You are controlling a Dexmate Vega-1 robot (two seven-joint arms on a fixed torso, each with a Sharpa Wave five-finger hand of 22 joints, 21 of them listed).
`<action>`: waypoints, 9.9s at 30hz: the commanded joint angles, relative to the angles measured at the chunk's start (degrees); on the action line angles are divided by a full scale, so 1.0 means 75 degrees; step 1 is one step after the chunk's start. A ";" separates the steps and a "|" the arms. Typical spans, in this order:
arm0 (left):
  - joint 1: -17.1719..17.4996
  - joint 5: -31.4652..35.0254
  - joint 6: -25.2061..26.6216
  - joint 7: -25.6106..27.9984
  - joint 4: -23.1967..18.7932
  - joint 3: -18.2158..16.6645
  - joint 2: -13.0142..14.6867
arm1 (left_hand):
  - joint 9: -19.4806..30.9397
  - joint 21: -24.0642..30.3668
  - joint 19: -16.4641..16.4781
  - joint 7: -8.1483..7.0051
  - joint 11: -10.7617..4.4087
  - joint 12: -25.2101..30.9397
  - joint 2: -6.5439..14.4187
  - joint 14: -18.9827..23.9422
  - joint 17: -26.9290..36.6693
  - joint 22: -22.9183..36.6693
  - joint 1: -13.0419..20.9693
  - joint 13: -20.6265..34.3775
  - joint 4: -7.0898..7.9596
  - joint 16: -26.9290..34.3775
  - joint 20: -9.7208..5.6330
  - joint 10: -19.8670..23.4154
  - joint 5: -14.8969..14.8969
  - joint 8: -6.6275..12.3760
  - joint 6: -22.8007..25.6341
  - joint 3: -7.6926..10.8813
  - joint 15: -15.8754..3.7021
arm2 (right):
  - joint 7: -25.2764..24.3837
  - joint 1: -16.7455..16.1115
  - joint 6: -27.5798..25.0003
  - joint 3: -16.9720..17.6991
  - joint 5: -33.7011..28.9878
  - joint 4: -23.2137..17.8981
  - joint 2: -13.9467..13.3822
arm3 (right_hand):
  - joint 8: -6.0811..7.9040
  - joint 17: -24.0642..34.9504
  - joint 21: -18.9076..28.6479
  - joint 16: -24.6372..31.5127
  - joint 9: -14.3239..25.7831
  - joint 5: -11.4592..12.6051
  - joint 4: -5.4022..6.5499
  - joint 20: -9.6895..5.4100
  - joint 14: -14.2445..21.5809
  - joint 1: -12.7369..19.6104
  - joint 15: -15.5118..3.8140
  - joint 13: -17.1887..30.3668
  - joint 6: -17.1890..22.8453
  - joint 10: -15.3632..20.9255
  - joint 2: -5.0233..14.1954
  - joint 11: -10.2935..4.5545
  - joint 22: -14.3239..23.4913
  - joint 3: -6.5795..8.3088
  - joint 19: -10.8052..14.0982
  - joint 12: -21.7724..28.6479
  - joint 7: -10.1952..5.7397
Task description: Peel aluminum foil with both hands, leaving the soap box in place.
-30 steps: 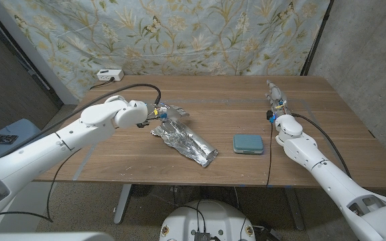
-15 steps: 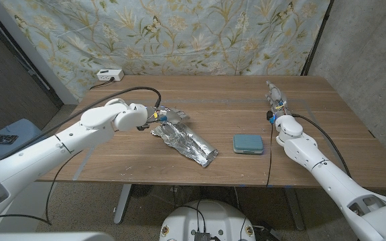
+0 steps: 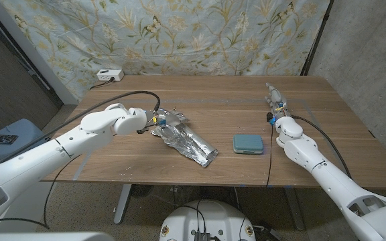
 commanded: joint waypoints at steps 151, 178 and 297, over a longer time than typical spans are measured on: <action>-0.1749 -0.1538 0.2964 -0.0750 0.0662 0.0982 -0.1986 | 0.1455 0.2609 0.4166 -0.0921 -0.1116 0.3036 -0.0311 0.5593 0.2094 0.0656 0.2653 0.1892 0.0000 0.3684 -0.0245 0.4783 -0.0123 0.3657 0.5776 -0.1332 -0.1766 | 0.1071 0.0914 -0.1208 -0.0103 0.0240 0.0777 -0.0812 | 0.0059 0.0005 0.0074 0.0092 0.0018 0.0014 0.0008 -0.0348 -0.0080 -0.0017 -0.0017 0.0019 -0.0020 -0.0142 0.0063 -0.0005 0.0030 -0.0042 -0.0020 0.0070 -0.0047; -0.3270 -0.2404 0.3679 -0.1705 0.1766 0.1858 -0.2673 | 0.1550 0.2918 0.4267 -0.0826 -0.1019 0.3061 -0.0206 0.5817 0.2250 0.0736 0.2728 0.2118 0.0016 0.3856 -0.0191 0.5016 0.0048 0.3844 0.5941 -0.1384 -0.1757 | 0.1167 0.1070 -0.1057 -0.0016 0.0287 0.1102 -0.0818 | 0.0062 0.0004 0.0073 0.0093 0.0018 0.0016 0.0008 -0.0351 -0.0086 -0.0013 -0.0022 0.0018 -0.0011 -0.0149 0.0067 -0.0008 0.0030 -0.0039 -0.0022 0.0071 -0.0042; -0.5232 -0.8889 0.3384 -0.1920 0.9628 0.1288 -0.5916 | 0.1770 0.4326 0.4558 -0.0773 -0.0930 0.2864 -0.0192 0.6544 0.2765 0.0828 0.2793 0.2730 -0.0015 0.4260 -0.0259 0.6004 0.0809 0.4279 0.6512 -0.1575 -0.1860 | 0.1707 0.1365 -0.1972 -0.0541 -0.0512 0.0225 -0.1648 | 0.0104 -0.0011 0.0069 0.0080 0.0017 0.0017 -0.0007 -0.0361 -0.0134 0.0026 -0.0007 0.0008 0.0146 -0.0199 0.0066 0.0070 0.0026 -0.0019 -0.0036 0.0063 0.0030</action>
